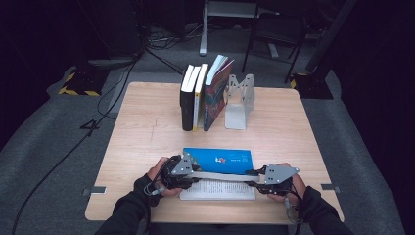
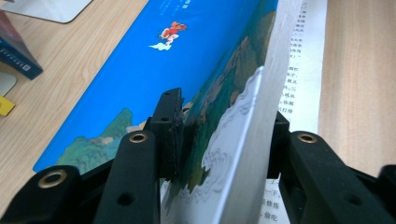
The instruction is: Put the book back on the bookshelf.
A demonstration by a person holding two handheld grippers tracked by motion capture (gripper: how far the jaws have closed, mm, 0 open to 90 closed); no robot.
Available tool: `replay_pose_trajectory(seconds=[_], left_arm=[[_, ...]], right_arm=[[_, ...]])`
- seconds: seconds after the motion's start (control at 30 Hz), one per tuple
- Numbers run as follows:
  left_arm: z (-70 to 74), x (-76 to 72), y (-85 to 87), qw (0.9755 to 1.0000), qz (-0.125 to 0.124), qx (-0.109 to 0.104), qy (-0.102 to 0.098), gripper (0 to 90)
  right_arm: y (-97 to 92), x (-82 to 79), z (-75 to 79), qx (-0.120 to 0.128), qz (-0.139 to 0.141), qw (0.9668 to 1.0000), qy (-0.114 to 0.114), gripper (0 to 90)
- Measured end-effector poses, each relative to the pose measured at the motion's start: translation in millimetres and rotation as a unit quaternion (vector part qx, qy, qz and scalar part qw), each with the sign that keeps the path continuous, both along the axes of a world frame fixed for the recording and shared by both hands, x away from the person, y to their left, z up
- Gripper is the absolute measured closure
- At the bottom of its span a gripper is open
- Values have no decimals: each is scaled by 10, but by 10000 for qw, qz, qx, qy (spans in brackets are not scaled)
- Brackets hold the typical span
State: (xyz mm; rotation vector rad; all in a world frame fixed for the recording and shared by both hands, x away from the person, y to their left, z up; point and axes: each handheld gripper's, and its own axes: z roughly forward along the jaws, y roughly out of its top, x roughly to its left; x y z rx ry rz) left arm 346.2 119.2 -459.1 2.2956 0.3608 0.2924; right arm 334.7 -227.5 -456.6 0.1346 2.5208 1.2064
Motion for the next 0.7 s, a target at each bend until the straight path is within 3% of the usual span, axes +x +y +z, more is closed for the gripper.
replay_pose_trajectory(seconds=[0.13, 0.2, 0.23, 0.3, 0.4, 0.5, 0.63, 0.7], left_arm=[[37, 5, -8, 9996, 258, 56, 110, 505], [78, -44, -50, 9987, 482, 150, -58, 402], [115, -78, -77, 9983, 559, 134, -74, 387], [197, -160, -165, 9968, 686, 243, -334, 347], [272, -213, -225, 9970, 674, 167, -336, 325], [305, -246, -332, 9946, 847, 419, -437, 269], [284, -245, -335, 9936, 838, 583, -483, 310], [257, -221, -289, 9951, 591, 700, -369, 411]], right_arm=[[22, -16, 6, 50, -100, 9999, -58, 681], [23, -23, 29, 65, -147, 9999, -55, 680], [25, -27, 37, 70, -165, 9998, -79, 680], [37, -38, 67, 63, -225, 9997, -103, 679], [49, -51, 90, 66, -260, 9996, -113, 680], [65, -65, 108, 37, -242, 9996, -128, 680], [80, -72, 126, -6, -268, 9995, -146, 680], [89, -73, 134, -10, -271, 9995, -140, 678]])
